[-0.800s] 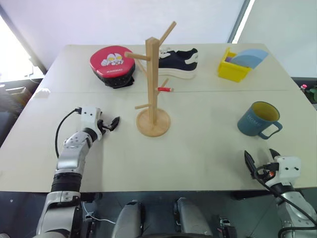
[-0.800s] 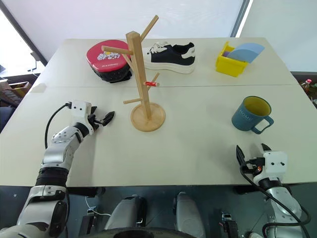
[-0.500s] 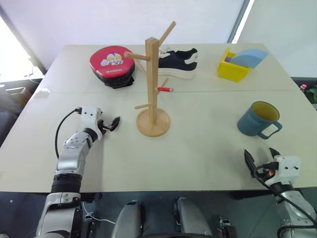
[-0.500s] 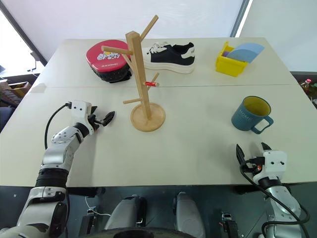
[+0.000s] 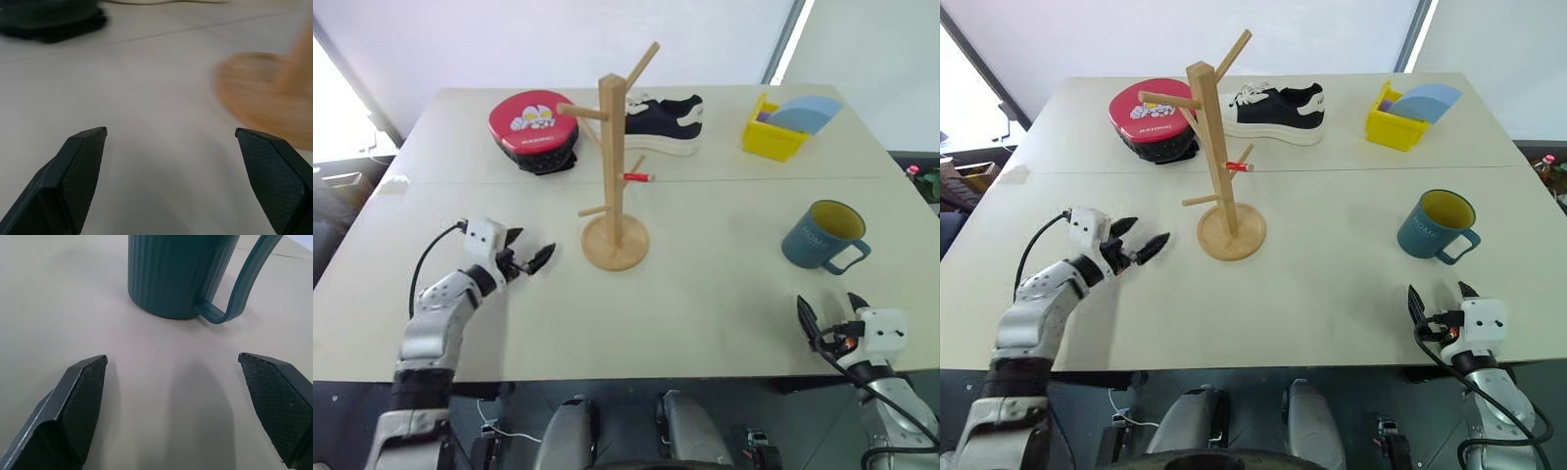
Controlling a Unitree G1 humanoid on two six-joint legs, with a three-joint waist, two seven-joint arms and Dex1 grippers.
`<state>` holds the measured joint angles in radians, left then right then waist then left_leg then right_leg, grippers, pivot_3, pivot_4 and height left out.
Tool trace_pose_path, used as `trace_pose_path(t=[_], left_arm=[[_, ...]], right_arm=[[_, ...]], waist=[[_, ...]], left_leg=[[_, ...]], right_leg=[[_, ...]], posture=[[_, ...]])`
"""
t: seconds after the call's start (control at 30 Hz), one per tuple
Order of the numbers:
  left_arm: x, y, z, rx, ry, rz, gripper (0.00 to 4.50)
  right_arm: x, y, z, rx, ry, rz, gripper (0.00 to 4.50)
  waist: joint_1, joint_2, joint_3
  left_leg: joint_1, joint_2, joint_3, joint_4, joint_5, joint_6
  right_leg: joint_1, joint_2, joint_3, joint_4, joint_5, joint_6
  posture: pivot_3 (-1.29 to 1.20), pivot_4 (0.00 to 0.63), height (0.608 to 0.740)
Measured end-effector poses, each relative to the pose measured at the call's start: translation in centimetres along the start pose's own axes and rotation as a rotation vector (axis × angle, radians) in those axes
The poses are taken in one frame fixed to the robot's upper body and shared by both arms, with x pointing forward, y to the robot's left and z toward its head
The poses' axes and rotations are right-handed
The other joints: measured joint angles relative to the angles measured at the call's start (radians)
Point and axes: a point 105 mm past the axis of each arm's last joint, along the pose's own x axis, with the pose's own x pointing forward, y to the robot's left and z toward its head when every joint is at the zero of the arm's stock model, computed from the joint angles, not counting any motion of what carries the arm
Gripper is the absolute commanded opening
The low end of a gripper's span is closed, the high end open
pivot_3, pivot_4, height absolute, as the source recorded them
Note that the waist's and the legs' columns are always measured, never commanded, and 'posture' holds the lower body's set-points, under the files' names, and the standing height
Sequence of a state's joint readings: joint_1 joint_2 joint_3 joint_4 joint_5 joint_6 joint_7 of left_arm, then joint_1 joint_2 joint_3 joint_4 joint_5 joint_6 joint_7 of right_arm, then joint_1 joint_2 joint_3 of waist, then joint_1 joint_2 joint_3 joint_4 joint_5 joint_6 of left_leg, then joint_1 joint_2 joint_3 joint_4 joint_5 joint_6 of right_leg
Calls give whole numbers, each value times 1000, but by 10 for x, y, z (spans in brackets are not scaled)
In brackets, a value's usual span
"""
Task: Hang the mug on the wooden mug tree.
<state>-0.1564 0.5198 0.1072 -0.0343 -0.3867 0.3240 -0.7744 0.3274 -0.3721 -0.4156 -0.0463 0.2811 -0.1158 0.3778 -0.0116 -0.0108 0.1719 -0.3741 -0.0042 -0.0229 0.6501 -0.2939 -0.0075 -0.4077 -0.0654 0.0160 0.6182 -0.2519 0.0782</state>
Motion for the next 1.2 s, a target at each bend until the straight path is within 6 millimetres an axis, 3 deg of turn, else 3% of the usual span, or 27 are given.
trace_pose_path(t=[0.13,0.27,0.43,0.6,1.2], left_arm=[[-7,-64,-4,12,72,-349,4500],[-5,-99,14,21,41,-527,4500],[8,-131,34,91,-16,-666,4500],[18,-141,51,123,-75,-692,4500],[26,-141,46,132,-72,-687,4500]], right_arm=[[0,-2,1,5,-6,-29,4448],[4,-9,7,8,-30,-87,4448],[17,-28,28,14,-104,-200,4448],[28,-37,39,32,-143,-270,4448],[45,-44,25,34,-76,-354,4448]], waist=[[3,1,0],[2,3,-1],[2,4,-1],[0,4,-1],[-1,4,-1]], left_leg=[[0,0,0,0,0,0],[0,0,0,0,0,0],[0,0,1,1,0,0],[0,0,1,1,1,0],[1,0,2,5,1,1]], right_leg=[[0,-1,0,-1,0,-1],[0,-1,0,-1,0,-1],[0,1,0,0,0,0],[1,4,0,1,0,0],[2,9,2,3,1,2]], posture=[[0,150,735],[0,150,735],[0,150,735],[0,150,735],[0,150,735]])
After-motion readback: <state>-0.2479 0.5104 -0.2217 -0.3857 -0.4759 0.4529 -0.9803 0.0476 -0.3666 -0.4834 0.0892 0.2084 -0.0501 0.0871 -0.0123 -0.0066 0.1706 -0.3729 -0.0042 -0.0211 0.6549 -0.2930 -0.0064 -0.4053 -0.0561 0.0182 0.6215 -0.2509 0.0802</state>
